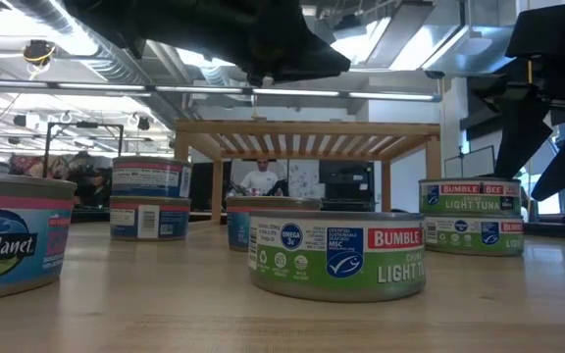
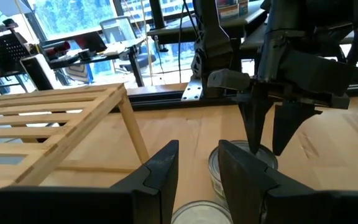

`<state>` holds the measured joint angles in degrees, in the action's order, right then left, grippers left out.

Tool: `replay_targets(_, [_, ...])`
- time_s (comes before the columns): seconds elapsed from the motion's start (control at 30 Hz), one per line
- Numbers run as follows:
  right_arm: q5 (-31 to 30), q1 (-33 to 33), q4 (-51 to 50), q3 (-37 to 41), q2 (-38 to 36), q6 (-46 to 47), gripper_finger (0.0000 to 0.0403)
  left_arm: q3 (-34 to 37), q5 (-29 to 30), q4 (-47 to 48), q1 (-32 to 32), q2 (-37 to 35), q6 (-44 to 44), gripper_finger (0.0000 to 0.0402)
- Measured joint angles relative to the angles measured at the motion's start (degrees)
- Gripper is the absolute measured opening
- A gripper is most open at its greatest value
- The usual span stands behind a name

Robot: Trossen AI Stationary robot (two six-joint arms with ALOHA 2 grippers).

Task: Stack canned seafood by type on shelf
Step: Put the green white tuna can on the shelf

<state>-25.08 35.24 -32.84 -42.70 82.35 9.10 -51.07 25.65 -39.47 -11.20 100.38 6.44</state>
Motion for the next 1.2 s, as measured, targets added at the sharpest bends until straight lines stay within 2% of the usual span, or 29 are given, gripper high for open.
replay_targets(0.57, [-1.1,0.0,1.3,0.0,-0.1,0.0,0.0165,0.0,0.0,0.0,0.0,0.0,0.0,0.0109])
replay_targets(0.8, [-0.2,0.0,-1.9,-3.0,0.1,0.1,0.0165,0.0,0.0,0.0,0.0,0.0,0.0,0.0109])
replay_targets(1.2, [-0.4,0.0,-1.9,-3.2,1.2,0.1,0.0163,0.0,0.0,0.0,0.0,0.0,0.0,0.0109])
